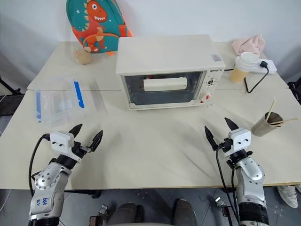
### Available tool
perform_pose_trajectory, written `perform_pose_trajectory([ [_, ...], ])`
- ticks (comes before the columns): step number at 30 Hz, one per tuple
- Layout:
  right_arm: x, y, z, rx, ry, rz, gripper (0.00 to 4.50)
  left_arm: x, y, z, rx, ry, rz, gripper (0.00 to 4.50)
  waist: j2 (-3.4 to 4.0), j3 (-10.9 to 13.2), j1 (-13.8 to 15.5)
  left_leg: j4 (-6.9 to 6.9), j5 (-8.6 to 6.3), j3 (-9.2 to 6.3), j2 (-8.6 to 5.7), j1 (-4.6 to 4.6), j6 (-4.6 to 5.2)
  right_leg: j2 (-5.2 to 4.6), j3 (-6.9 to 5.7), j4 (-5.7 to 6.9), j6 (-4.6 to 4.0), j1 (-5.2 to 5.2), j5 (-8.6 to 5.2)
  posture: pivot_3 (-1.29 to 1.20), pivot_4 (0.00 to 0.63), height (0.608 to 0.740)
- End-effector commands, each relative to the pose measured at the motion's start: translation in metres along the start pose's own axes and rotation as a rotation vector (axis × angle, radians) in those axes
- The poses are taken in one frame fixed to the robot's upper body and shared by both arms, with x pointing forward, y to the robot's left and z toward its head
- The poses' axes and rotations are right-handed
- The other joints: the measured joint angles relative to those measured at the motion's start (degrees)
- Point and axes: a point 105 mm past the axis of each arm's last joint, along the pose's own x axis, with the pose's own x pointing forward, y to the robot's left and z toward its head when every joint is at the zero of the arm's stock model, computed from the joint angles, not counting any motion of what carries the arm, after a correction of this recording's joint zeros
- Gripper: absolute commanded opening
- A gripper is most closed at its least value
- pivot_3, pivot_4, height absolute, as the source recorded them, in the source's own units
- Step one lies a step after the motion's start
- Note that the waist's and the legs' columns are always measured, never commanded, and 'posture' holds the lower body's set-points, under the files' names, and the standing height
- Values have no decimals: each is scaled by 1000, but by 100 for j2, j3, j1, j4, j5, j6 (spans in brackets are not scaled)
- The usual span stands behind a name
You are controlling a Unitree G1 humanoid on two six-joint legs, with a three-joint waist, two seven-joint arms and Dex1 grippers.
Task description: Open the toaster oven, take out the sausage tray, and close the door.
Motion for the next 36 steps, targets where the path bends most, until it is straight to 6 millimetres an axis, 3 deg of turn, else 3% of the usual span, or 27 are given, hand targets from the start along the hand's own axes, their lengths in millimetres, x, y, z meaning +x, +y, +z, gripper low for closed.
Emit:
perform_pose_trajectory([
  [1, 0, 4, 13, 12, -57, 54, 4450, -4, 4, 13, 16, -43, -45, 4500, 0, 0, 1, 1, 0, -2, 0, 0, 0, 0, 3, 0, 0, 0, 0, 0, 150, 740],
  [4, -4, 10, 26, 43, -74, 165, 4450, -11, -13, 36, -42, -126, -299, 4500, 1, 0, 16, 2, 1, -12, 1, 0, 1, -1, 6, 1, 0, 0, 0, 0, 150, 740],
  [7, -21, -1, 49, 28, -70, 261, 4450, -21, -20, 57, -122, -118, -582, 4500, 8, 5, 29, 2, -1, -31, 22, -3, 3, -5, 5, -1, 0, 0, 0, 0, 150, 740],
  [10, -30, -7, 60, 3, -43, 323, 4450, -20, -15, 68, -100, -108, -657, 4500, 10, 6, 22, 2, -2, -36, 17, -6, 5, -5, 3, -5, 0, 1, 0, 0, 150, 740],
  [12, -34, -19, 68, -26, 8, 381, 4450, -15, -15, 96, -123, -152, -746, 4500, 9, 6, 24, 3, -2, -33, 0, -2, 5, -1, 1, -8, 0, 6, 0, 0, 150, 740],
  [14, -31, -24, 75, -4, 20, 421, 4450, -14, -17, 108, -165, -150, -814, 4500, 9, 7, 20, 6, 3, -34, -1, -5, 6, 0, 2, -9, -1, 6, 0, 0, 150, 740],
  [16, -24, -23, 80, -20, 3, 456, 4450, -11, -17, 108, -166, -141, -821, 4500, 12, 5, -8, 6, 4, -31, 0, 4, 6, -1, 6, -6, -1, 10, 0, 0, 150, 740],
  [20, 33, 2, 101, 84, -57, 586, 4450, 0, -28, 106, -219, -150, -819, 4500, 18, 13, -123, -2, 3, -3, 3, 26, 3, 0, 16, 1, -1, 10, 0, 0, 150, 740],
  [25, 68, 14, 114, 147, -26, 664, 4450, 3, -38, 103, -222, -157, -822, 4500, 18, 13, -103, -2, 2, -26, 6, 23, -6, 1, 2, 20, -2, 4, 0, 0, 150, 740],
  [36, 97, 50, 130, 184, -90, 825, 4450, 2, -39, 97, -219, -155, -781, 4500, 18, 14, 1, 3, -1, -11, -3, -23, -4, -1, -31, 9, 0, -12, 1, 0, 150, 740],
])
